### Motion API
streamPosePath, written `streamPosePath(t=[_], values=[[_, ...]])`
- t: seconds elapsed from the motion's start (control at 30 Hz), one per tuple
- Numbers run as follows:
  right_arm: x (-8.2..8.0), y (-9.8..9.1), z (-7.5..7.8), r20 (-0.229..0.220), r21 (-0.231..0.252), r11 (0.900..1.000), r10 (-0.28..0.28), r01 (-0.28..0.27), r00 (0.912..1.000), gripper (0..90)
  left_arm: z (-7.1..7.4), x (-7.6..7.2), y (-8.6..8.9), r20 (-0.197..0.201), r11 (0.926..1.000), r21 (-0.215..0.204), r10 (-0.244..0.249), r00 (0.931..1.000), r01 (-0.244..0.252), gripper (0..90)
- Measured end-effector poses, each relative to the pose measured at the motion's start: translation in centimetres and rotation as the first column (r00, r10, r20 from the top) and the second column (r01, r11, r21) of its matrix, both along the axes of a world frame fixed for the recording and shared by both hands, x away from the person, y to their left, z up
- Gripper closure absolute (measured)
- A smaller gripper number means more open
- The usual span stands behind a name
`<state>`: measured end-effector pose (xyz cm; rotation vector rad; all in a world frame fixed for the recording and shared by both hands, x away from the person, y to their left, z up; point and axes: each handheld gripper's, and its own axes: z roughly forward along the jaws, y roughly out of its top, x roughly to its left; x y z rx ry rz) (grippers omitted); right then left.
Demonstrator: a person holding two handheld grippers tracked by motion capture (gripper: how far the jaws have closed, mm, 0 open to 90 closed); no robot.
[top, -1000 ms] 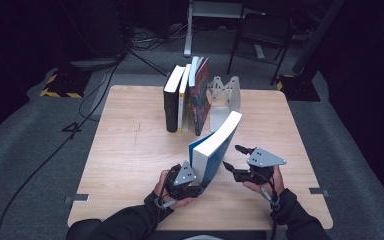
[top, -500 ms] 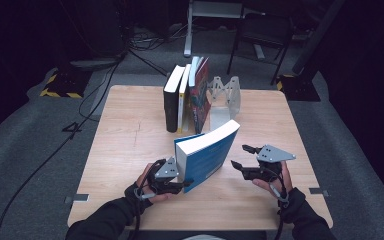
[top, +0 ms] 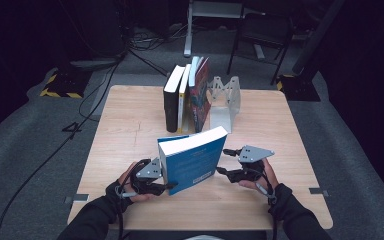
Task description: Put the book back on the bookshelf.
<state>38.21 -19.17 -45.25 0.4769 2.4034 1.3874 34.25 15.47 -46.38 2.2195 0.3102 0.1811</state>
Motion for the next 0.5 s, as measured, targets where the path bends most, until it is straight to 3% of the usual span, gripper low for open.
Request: streamPosePath(t=[0.13, 0.17, 0.3, 0.4, 0.5], values=[[0.5, 0.6, -0.2, 0.002, -0.017, 0.9997, 0.018, -0.018, 0.9998, 28.3, 0.0, -0.1, -0.1, -0.006, 1.0000, -0.002, -0.007, 1.0000, 0.007, 58.5], [0.9, 0.7, -0.2, -0.019, -0.007, 0.9990, 0.044, -0.044, 0.9988, 26.5, 0.0, 0.0, 0.0, -0.008, 0.9999, -0.003, -0.011, 0.9999, 0.011, 58.5], [1.2, 1.2, -0.4, -0.032, -0.007, 0.9971, 0.075, -0.076, 0.9966, 26.1, 0.0, 0.1, 0.0, -0.005, 0.9999, -0.006, -0.010, 0.9999, 0.010, 58.3], [0.8, 1.7, -0.5, -0.023, -0.009, 0.9938, 0.111, -0.111, 0.9936, 36.1, 0.0, -0.3, -0.1, 0.008, 1.0000, -0.003, 0.002, 1.0000, -0.002, 57.5], [0.2, 2.0, -0.4, 0.004, -0.030, 0.9936, 0.109, -0.109, 0.9941, 36.6, 0.0, -0.5, -0.1, 0.018, 0.9998, -0.003, 0.018, 0.9997, -0.018, 56.8]])
